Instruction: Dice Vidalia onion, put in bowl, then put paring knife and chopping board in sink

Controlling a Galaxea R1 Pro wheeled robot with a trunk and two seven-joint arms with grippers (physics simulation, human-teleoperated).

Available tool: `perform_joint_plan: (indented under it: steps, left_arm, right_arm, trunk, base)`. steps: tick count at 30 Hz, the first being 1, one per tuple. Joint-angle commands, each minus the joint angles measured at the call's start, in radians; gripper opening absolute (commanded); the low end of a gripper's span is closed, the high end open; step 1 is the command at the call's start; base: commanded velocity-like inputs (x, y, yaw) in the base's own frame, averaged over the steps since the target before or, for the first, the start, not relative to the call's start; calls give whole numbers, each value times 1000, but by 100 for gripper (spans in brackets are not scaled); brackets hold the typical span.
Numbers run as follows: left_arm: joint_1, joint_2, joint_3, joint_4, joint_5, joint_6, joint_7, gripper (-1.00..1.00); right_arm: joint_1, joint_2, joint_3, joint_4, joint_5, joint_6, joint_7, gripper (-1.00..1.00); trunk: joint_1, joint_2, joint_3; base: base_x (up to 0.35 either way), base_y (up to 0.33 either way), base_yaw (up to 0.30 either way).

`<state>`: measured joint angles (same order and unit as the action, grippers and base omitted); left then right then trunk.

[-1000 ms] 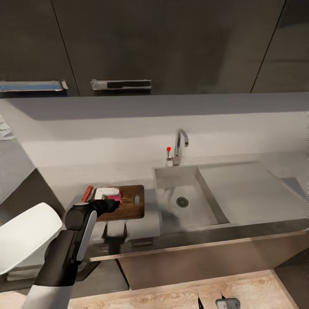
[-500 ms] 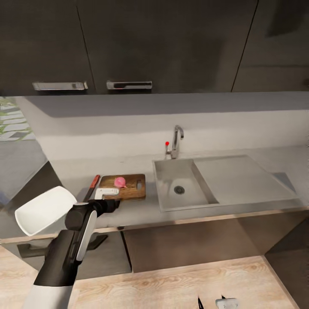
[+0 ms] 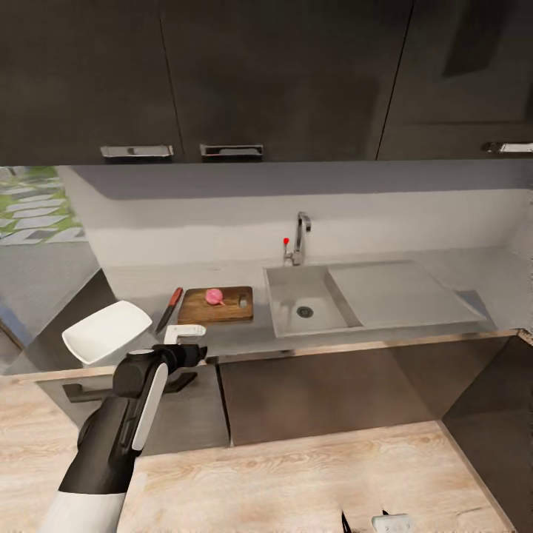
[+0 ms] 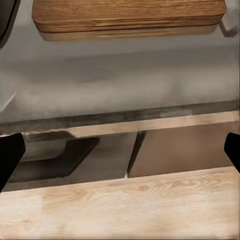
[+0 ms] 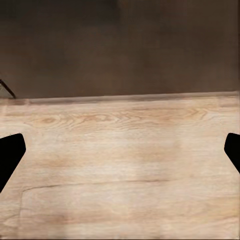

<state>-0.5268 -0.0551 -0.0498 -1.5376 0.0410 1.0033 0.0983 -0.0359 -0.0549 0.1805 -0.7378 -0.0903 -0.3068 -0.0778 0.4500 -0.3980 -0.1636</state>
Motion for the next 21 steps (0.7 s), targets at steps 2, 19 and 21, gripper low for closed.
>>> perform_joint_plan:
  steps: [2, 19, 21]
  left_arm:
    - [-1, 0, -1, 0, 5, 4, 9, 100]
    - [104, -4, -4, -9, 11, -3, -46, 100]
    - [128, -3, -3, -9, 10, -16, -75, 100]
  right_arm:
    - [-1, -2, 8, 0, -9, -3, -8, 100]
    - [-1, -2, 7, 1, -8, -3, -9, 100]
    - [-1, -2, 7, 1, -8, -4, -9, 100]
  trunk:
    - [0, -2, 1]
    - [0, -2, 12]
    - [0, -2, 12]
  base:
    - [-344, 0, 0]
    - [-71, 0, 0]
    - [0, 0, 0]
